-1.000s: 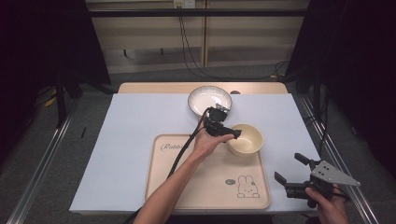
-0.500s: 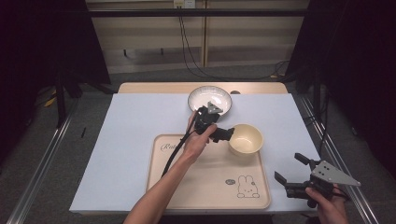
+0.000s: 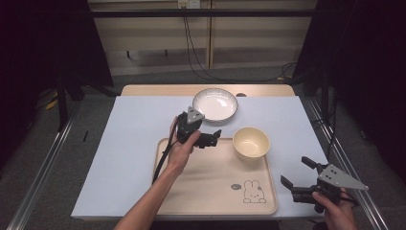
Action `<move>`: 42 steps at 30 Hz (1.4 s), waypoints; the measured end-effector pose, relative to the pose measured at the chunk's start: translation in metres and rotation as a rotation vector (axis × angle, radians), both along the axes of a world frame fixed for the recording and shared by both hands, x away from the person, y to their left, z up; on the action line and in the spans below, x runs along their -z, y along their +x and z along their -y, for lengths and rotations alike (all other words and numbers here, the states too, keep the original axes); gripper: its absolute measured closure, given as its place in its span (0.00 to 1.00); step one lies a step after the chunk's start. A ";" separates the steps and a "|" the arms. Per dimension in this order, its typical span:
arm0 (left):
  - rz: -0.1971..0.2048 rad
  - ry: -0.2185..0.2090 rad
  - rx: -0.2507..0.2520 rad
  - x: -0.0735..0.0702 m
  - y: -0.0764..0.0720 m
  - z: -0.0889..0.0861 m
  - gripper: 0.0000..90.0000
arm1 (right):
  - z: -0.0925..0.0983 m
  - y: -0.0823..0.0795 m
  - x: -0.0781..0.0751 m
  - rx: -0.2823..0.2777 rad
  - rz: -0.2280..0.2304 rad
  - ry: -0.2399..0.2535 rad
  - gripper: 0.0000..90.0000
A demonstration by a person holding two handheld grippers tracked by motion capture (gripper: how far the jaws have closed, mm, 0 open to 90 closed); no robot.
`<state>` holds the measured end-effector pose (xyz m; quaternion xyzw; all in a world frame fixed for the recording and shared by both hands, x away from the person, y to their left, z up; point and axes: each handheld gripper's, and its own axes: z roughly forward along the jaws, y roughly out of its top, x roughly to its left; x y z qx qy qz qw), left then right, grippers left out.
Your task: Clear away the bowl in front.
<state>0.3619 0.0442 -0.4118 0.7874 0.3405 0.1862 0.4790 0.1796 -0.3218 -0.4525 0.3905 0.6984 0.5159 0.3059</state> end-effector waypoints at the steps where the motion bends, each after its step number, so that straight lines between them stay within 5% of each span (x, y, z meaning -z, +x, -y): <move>1: 0.005 -0.012 -0.009 0.000 -0.002 -0.003 0.02 | 0.000 0.000 0.000 0.002 0.005 -0.003 0.02; 10: 0.057 -0.050 -0.066 -0.005 -0.018 -0.031 0.02 | 0.000 0.000 0.000 0.002 0.004 0.005 0.02; 14: 0.083 -0.030 -0.090 -0.009 -0.025 -0.046 0.02 | 0.000 0.000 0.000 -0.006 0.001 0.006 0.02; 25: 0.103 -0.144 -0.171 -0.008 -0.056 -0.087 0.02 | 0.000 0.000 0.000 0.004 0.005 0.003 0.02; 30: 0.134 -0.117 -0.206 0.000 -0.074 -0.107 0.01 | 0.000 0.000 0.000 0.006 0.006 0.004 0.02; 42: 0.132 -0.116 -0.257 0.007 -0.113 -0.149 0.01 | 0.000 0.000 0.000 0.010 0.006 0.002 0.02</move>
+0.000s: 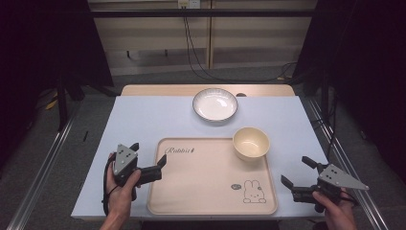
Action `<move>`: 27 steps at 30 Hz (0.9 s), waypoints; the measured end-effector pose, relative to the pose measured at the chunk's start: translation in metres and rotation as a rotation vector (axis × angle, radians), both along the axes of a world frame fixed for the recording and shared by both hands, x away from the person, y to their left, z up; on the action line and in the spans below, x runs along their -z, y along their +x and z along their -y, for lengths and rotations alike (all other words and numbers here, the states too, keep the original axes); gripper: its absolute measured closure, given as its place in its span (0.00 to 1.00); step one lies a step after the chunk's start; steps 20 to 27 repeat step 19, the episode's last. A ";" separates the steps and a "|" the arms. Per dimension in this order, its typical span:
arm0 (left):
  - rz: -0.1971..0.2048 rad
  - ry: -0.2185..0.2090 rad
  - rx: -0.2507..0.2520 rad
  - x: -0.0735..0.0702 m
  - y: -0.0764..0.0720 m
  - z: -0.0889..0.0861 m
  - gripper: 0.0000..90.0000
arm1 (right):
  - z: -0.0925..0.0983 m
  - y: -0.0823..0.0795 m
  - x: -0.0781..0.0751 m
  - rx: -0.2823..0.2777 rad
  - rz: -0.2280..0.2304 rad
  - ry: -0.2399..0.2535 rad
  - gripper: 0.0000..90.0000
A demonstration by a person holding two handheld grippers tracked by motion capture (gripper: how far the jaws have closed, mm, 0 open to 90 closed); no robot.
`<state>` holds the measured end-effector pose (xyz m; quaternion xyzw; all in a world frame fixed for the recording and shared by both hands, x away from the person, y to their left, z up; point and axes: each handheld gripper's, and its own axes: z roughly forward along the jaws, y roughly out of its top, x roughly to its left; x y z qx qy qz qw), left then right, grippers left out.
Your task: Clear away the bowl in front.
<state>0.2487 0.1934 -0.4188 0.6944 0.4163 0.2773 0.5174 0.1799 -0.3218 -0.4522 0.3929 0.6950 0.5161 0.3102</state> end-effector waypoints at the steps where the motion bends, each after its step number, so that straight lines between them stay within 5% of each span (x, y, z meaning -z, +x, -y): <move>1: 0.004 -0.006 -0.005 0.000 -0.003 -0.002 0.01 | 0.000 0.000 0.000 -0.002 -0.002 -0.001 0.02; 10: -0.007 -0.015 -0.058 0.008 -0.033 -0.028 0.01 | 0.000 0.000 0.000 0.001 -0.003 -0.006 0.02; 16: 0.013 -0.026 -0.095 0.010 -0.038 -0.041 0.01 | 0.000 0.001 0.000 0.004 -0.001 -0.007 0.02; 27: 0.016 -0.016 -0.091 0.012 -0.041 -0.044 0.01 | 0.000 0.001 0.000 0.005 -0.003 -0.009 0.02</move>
